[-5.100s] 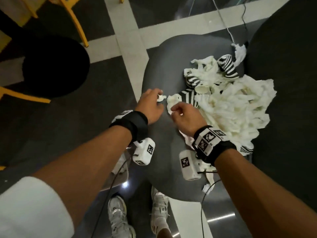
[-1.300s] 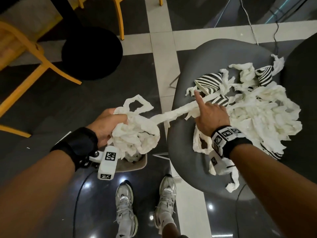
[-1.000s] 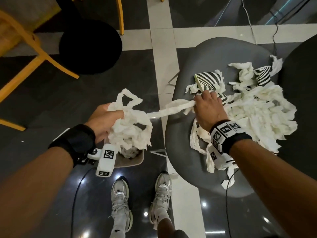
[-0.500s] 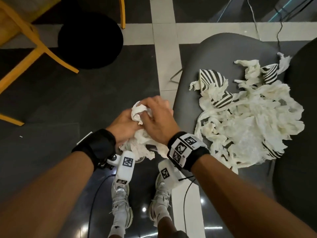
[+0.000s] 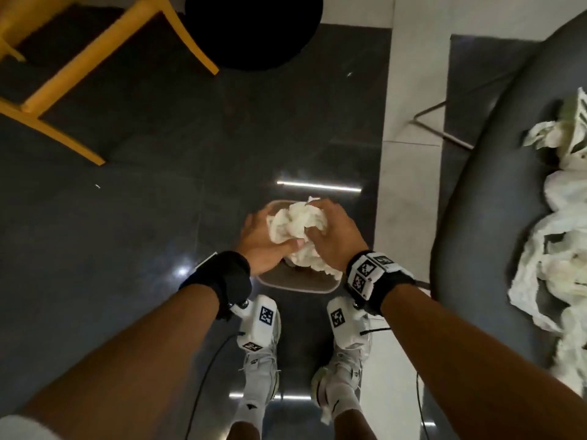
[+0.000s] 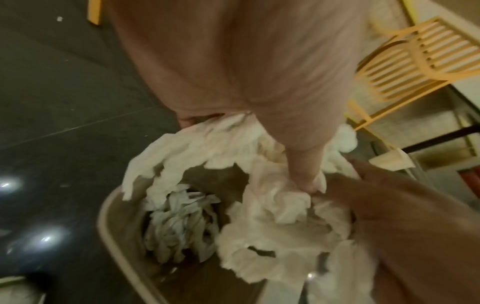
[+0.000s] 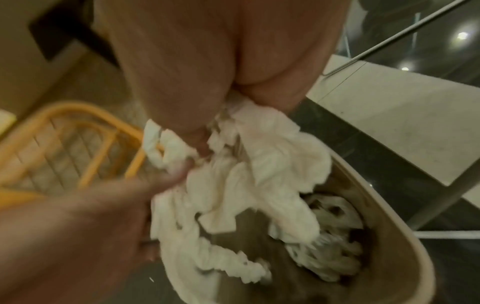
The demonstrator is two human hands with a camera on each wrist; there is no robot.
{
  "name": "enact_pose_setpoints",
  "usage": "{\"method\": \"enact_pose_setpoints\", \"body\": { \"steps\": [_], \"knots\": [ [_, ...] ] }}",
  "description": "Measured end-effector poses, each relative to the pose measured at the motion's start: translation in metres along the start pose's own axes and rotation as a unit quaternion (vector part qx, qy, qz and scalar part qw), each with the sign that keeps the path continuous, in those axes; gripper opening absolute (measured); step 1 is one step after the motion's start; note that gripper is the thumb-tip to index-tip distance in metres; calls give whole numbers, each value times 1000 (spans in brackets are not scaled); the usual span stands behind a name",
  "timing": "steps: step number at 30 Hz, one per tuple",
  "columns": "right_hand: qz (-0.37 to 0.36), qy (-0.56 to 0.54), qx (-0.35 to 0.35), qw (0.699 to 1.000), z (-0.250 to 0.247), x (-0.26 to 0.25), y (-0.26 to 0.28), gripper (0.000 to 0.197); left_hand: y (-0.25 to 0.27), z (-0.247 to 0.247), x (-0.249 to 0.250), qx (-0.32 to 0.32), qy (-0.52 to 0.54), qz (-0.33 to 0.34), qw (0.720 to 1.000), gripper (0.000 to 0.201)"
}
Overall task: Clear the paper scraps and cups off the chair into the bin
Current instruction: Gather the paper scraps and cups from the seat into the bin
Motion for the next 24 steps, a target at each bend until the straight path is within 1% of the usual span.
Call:
{"method": "enact_pose_setpoints", "body": {
  "steps": [1, 2, 4, 5, 6, 7, 9, 11, 13, 15, 17, 19, 20, 22, 24],
  "knots": [
    [6, 30, -5, 1000, 14, 12, -4, 52, -9, 2, -15, 0, 34, -14, 999, 75],
    [14, 41, -29, 999, 29, 23, -6, 59, -13, 4, -27, -3, 69, -23, 997, 71],
    [35, 68, -111, 991, 58, 40, -7, 72, -17, 7, -41, -10, 118, -23, 993, 53],
    [46, 96, -147, 983, 68, 46, -5, 74, -15, 6, -44, -13, 138, -23, 990, 50],
    [56, 120, -171, 976, 75, 52, -2, 72, -15, 5, -50, -14, 152, -36, 988, 55],
    [63, 135, -179, 973, 77, 54, 0, 69, -15, 2, -52, -9, 161, -42, 986, 56],
    [74, 120, -162, 977, 68, 52, 5, 61, -19, -6, -52, 8, 149, -56, 987, 53],
    [80, 105, -150, 980, 46, 42, 13, 48, -19, -13, -39, 21, 129, -55, 990, 45],
    [70, 111, -147, 980, 14, 25, 21, 38, -14, -19, -9, 36, 110, -38, 993, 34],
    [34, 111, -123, 986, -32, -1, 25, 32, -10, -24, 33, 52, 71, -11, 996, 25],
    [8, 111, -82, 990, -86, -17, 28, 27, -7, -22, 81, 60, 49, 13, 997, 17],
    [0, 87, -25, 996, -146, -25, 33, 24, -4, -12, 130, 65, 35, 41, 996, 12],
    [-2, 79, 8, 997, -178, -26, 34, 24, 1, -5, 159, 73, 26, 59, 995, 13],
    [13, 64, 68, 996, -241, -22, 44, 27, 14, 16, 217, 76, 10, 101, 992, 20],
    [28, 45, 128, 990, -299, -10, 57, 26, 30, 48, 275, 58, -6, 154, 986, 32]
  ]
}}
Point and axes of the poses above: each hand's wrist, its own y-axis away from the middle knuckle, its own z-axis out of the palm, x = y × z, the point moved 10 cm from there along -y, towards the middle knuckle, and after that the axes turned 10 degrees about -z, right-handed, at the moved point
